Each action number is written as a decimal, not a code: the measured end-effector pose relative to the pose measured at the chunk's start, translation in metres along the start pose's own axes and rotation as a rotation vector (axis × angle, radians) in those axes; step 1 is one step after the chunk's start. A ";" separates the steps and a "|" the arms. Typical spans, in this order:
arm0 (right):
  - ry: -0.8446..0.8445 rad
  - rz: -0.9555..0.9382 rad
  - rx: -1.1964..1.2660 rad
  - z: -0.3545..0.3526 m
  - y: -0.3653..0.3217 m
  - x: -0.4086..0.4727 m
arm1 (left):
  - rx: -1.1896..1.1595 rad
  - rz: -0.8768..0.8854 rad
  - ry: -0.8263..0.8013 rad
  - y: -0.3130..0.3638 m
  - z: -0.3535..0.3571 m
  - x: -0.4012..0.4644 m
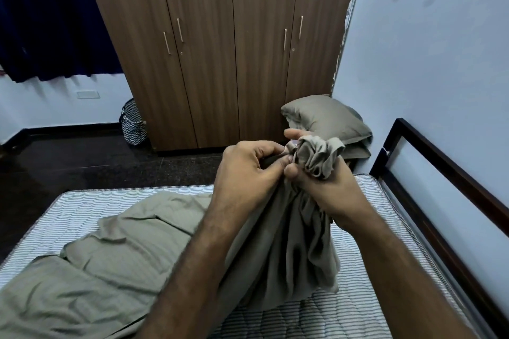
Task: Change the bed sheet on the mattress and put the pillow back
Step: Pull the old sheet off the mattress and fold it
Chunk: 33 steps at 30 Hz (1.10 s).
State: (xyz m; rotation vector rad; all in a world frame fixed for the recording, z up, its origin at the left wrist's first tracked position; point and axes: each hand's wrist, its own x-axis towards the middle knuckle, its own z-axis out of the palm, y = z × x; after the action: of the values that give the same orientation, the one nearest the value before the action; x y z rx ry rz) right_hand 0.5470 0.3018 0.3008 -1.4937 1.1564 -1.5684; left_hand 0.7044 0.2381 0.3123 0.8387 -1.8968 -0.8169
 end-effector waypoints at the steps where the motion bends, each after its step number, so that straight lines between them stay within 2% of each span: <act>1: 0.006 -0.017 -0.043 -0.002 0.000 0.002 | -0.004 0.024 -0.012 0.002 -0.001 0.000; 3: 0.139 -0.071 -0.188 -0.009 0.002 0.007 | -0.056 0.021 -0.038 0.005 -0.003 0.000; 5: 0.396 -0.080 -0.307 -0.017 0.003 0.013 | -0.132 -0.068 -0.114 0.002 -0.005 -0.002; 7: 0.683 -0.059 -0.357 -0.022 0.000 0.021 | -0.094 -0.111 -0.197 -0.002 -0.004 -0.004; 9: 0.874 -0.027 -0.451 -0.025 -0.008 0.027 | -0.078 -0.086 -0.177 -0.002 0.000 -0.007; 10: 0.870 -0.051 -0.506 -0.026 -0.011 0.029 | -0.092 -0.059 -0.134 0.001 0.001 -0.007; 11: 0.789 -0.099 -0.503 -0.024 -0.014 0.030 | -0.110 -0.031 -0.091 0.003 0.001 -0.005; 14: 0.295 -0.139 -0.260 -0.013 -0.013 0.022 | -0.195 0.023 0.004 0.011 -0.003 0.000; 16: 0.065 -0.094 -0.090 -0.005 -0.012 0.014 | -0.186 0.059 0.051 0.017 -0.005 0.001; 19: -0.049 0.002 0.059 0.001 -0.012 0.006 | -0.094 0.107 0.063 0.024 -0.002 -0.003; 22: 0.044 0.021 -0.025 -0.006 -0.018 0.008 | -0.021 0.155 0.072 0.021 -0.002 -0.003; 24: 0.162 -0.017 -0.184 -0.012 -0.018 0.015 | -0.083 0.097 -0.003 0.018 -0.007 -0.003; 27: 0.503 -0.099 -0.387 -0.027 -0.021 0.028 | -0.142 -0.035 -0.128 0.017 -0.011 -0.005; 30: 0.899 -0.157 -0.575 -0.052 -0.028 0.048 | -0.137 -0.004 -0.141 0.024 -0.015 -0.007; 31: 0.953 -0.152 -0.652 -0.060 -0.030 0.053 | -0.171 0.014 -0.160 0.028 -0.016 -0.008; 33: 0.837 -0.175 -0.656 -0.068 -0.028 0.061 | -0.273 0.025 -0.188 0.036 -0.019 -0.009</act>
State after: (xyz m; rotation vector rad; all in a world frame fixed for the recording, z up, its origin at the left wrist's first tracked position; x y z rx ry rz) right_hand 0.4754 0.2673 0.3540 -1.3405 2.2266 -2.1555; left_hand 0.7165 0.2614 0.3450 0.5859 -1.8961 -1.1431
